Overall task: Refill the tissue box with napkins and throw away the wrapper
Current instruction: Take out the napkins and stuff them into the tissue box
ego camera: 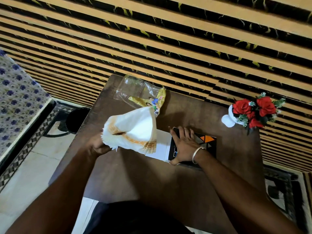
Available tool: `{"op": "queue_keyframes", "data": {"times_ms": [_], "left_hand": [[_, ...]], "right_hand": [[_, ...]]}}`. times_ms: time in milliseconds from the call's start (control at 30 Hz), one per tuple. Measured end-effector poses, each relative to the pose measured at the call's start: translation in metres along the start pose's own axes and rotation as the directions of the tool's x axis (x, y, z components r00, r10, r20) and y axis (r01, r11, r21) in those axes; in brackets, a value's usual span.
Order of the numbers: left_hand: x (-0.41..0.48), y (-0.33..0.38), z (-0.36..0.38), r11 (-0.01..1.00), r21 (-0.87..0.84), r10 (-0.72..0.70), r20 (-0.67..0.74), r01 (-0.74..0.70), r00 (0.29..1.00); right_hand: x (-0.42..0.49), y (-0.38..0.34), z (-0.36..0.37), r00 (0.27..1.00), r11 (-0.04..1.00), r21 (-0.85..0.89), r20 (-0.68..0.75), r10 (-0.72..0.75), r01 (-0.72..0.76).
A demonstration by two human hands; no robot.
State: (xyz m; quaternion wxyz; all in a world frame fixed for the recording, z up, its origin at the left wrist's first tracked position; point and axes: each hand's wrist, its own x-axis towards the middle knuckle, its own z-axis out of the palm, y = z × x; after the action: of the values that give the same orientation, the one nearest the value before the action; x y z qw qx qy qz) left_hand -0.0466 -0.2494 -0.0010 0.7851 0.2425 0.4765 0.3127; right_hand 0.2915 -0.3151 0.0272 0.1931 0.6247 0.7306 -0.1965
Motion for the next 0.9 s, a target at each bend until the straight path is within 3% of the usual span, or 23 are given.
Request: {"op": "queue_keyframes", "data": {"times_ms": [67, 167, 333, 400, 533, 633, 667, 767, 900], "left_hand": [[0.008, -0.009, 0.017, 0.999, -0.005, -0.039, 0.163, 0.04, 0.986], [0.026, -0.029, 0.04, 0.989, -0.063, -0.119, 0.202, 0.134, 0.972], [0.042, -0.052, 0.077, 0.974, -0.17, -0.103, 0.258, 0.151, 0.961], [0.042, -0.054, 0.085, 0.974, -0.139, -0.134, 0.28, 0.178, 0.951], [0.059, -0.07, 0.066, 0.975, -0.036, -0.213, 0.111, 0.218, 0.971], [0.07, -0.083, 0.044, 0.974, -0.047, -0.203, 0.242, 0.22, 0.949], [0.068, -0.082, 0.043, 0.972, -0.021, -0.224, 0.227, 0.235, 0.948], [0.055, -0.071, 0.058, 0.971, 0.01, -0.24, 0.082, 0.24, 0.967], [0.04, -0.06, 0.074, 0.967, 0.074, -0.245, -0.009, 0.245, 0.97]], "right_hand": [[-0.001, 0.001, 0.0, 1.0, 1.0, 0.018, -0.012, -0.003, 0.003], [-0.004, 0.003, 0.001, 0.999, 0.997, 0.071, -0.041, -0.009, 0.012], [-0.009, 0.005, 0.003, 0.997, 0.98, 0.197, -0.072, 0.003, 0.011], [-0.009, 0.007, 0.004, 0.999, 0.974, 0.225, -0.042, 0.009, 0.0], [-0.011, 0.01, 0.007, 0.999, 0.989, 0.144, -0.04, 0.026, -0.02], [-0.013, 0.01, 0.005, 0.997, 0.995, 0.097, -0.076, -0.005, 0.013], [-0.014, 0.011, 0.004, 0.996, 0.994, 0.106, -0.088, -0.004, 0.013], [-0.016, 0.012, 0.002, 0.995, 0.991, 0.134, -0.099, 0.003, 0.01], [-0.017, 0.012, -0.001, 0.994, 0.99, 0.144, -0.105, 0.01, 0.005]]}}
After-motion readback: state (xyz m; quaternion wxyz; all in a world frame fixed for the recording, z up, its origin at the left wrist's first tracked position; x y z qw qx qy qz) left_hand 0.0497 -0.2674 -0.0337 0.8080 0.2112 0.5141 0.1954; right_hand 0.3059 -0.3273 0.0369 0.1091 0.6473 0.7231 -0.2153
